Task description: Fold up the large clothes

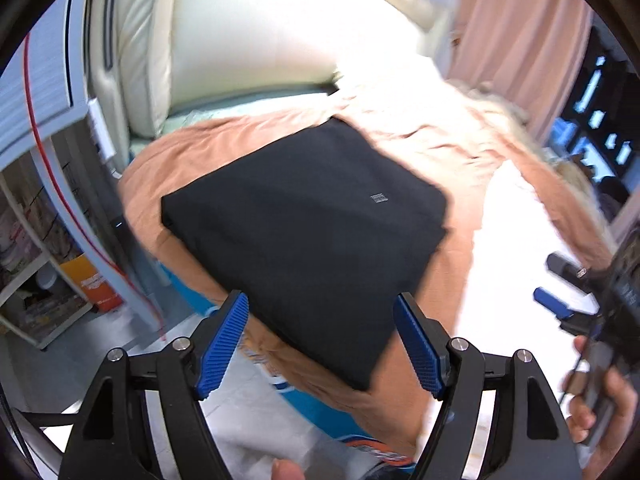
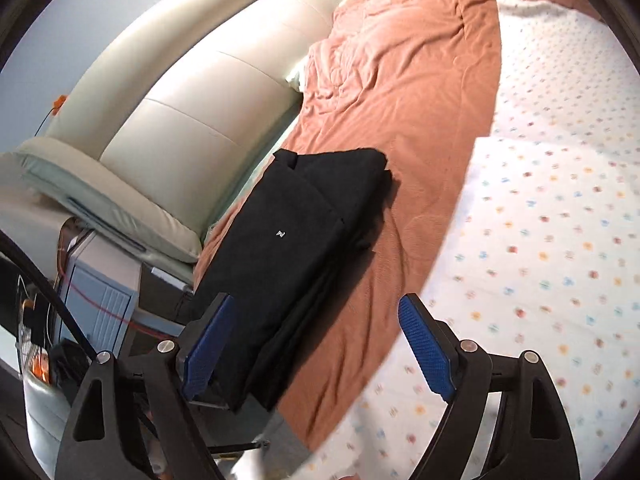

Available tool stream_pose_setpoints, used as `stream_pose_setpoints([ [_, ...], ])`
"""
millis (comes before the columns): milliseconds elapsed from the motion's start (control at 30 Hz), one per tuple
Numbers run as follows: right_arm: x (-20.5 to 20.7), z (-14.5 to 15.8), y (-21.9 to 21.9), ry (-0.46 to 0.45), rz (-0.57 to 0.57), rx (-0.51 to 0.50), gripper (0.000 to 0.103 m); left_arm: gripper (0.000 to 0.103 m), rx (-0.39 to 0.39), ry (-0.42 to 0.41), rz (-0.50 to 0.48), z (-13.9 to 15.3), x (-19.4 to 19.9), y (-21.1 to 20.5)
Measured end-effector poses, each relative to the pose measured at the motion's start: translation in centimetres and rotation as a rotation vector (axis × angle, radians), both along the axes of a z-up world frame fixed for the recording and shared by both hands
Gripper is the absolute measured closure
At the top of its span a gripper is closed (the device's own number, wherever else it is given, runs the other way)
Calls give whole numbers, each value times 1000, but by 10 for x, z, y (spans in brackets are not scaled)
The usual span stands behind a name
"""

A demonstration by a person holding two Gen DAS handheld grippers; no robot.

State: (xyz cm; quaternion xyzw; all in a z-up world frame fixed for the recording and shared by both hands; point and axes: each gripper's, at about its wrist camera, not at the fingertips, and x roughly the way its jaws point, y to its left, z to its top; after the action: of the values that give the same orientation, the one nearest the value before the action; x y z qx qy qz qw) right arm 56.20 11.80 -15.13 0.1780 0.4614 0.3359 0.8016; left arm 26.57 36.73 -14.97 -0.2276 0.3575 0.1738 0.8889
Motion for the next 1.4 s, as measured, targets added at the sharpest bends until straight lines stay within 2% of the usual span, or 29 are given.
stream_pose_setpoints([
  [33, -9, 5, -11, -14, -10, -9, 20, 14, 16, -21, -10, 9, -5, -9],
  [67, -16, 9, -20, -16, -17, -14, 18, 4, 32, -40, -14, 16, -9, -15],
  [100, -22, 12, -28, -16, -23, -17, 17, 0, 47, -68, -19, 25, -15, -24],
  [333, -77, 53, -84, -66, -85, -53, 13, 0, 73, -126, -56, 68, -44, -66],
  [400, -95, 66, -98, -92, -101, -85, 9, 0, 78, -144, -70, 79, -54, -78],
  [467, -114, 80, -110, -118, -122, -117, 0, 0, 82, -160, -83, 88, -65, -89],
  [633, -170, 114, -144, -201, -169, -138, 0, 0, 84, -194, -123, 102, -90, -118],
  [767, -206, 128, -171, -247, -206, -151, 0, 0, 101, -224, -155, 111, -109, -139],
  [1100, -294, 137, -226, -332, -286, -186, 0, 0, 155, -261, -228, 127, -162, -196],
  [1400, -367, 131, -247, -430, -296, -222, 0, 0, 212, -308, -294, 130, -210, -245],
])
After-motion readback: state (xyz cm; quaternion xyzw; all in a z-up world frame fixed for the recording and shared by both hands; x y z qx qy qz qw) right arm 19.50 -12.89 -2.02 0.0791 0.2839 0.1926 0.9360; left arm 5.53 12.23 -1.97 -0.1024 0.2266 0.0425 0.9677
